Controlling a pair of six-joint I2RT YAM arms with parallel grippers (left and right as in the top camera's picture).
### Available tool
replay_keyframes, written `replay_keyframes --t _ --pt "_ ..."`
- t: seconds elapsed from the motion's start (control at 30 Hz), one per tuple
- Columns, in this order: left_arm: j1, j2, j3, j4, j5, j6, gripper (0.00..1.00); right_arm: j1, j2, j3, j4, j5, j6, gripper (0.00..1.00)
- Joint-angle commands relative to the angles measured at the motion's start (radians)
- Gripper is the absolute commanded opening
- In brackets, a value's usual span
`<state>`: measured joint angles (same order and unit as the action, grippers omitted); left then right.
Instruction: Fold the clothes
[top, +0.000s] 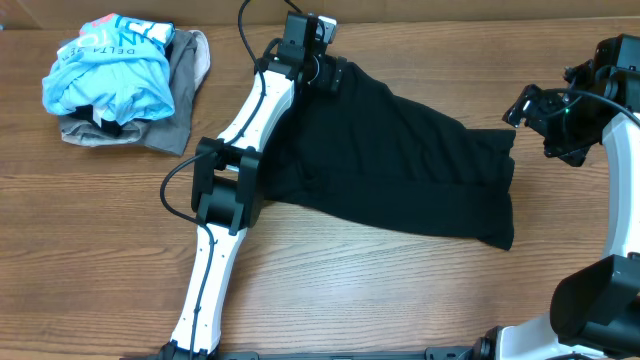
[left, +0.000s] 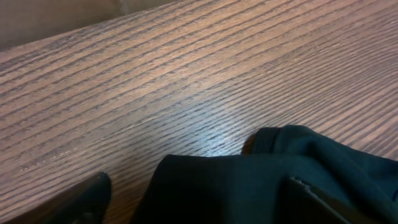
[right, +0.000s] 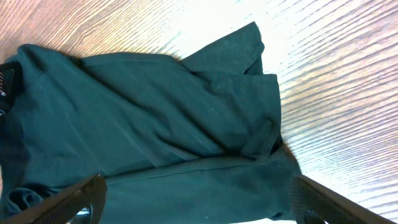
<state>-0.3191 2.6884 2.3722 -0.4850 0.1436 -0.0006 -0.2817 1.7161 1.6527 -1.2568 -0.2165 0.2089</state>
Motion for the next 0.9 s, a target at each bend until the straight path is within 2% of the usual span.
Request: replay_keyframes --t 0.0,0.03,0.13,0.17,0.33,0.4,0.63,0.87 --pt "-0.011 0.033 0.013 -0.001 0.019 0.005 0.80 0.000 -0.008 -0.004 0.002 0.015 -0.008 0.96" --pt "-0.012 0.033 0.013 -0.002 0.018 0.005 0.73 0.000 -0.008 -0.004 0.002 0.015 -0.008 0.96" --pt "-0.015 0.032 0.015 0.015 0.018 0.005 0.41 0.000 -0.008 -0.004 0.003 0.019 -0.008 0.93" --pt "-0.015 0.031 0.021 0.018 0.018 0.005 0.35 0.000 -0.008 -0.004 0.003 0.019 -0.008 0.93" --pt "-0.015 0.031 0.077 -0.017 0.019 0.004 0.16 0.000 -0.008 -0.004 -0.001 0.037 -0.008 0.91" --pt "-0.015 0.031 0.117 -0.061 0.019 0.005 0.04 0.000 -0.008 -0.004 -0.002 0.037 -0.008 0.91" --pt "-0.016 0.031 0.277 -0.250 0.008 0.005 0.04 0.000 -0.008 -0.004 -0.002 0.037 -0.008 0.90" --pt "-0.009 0.031 0.293 -0.293 0.010 0.004 0.04 0.000 -0.008 -0.004 -0.008 0.037 -0.008 0.90"
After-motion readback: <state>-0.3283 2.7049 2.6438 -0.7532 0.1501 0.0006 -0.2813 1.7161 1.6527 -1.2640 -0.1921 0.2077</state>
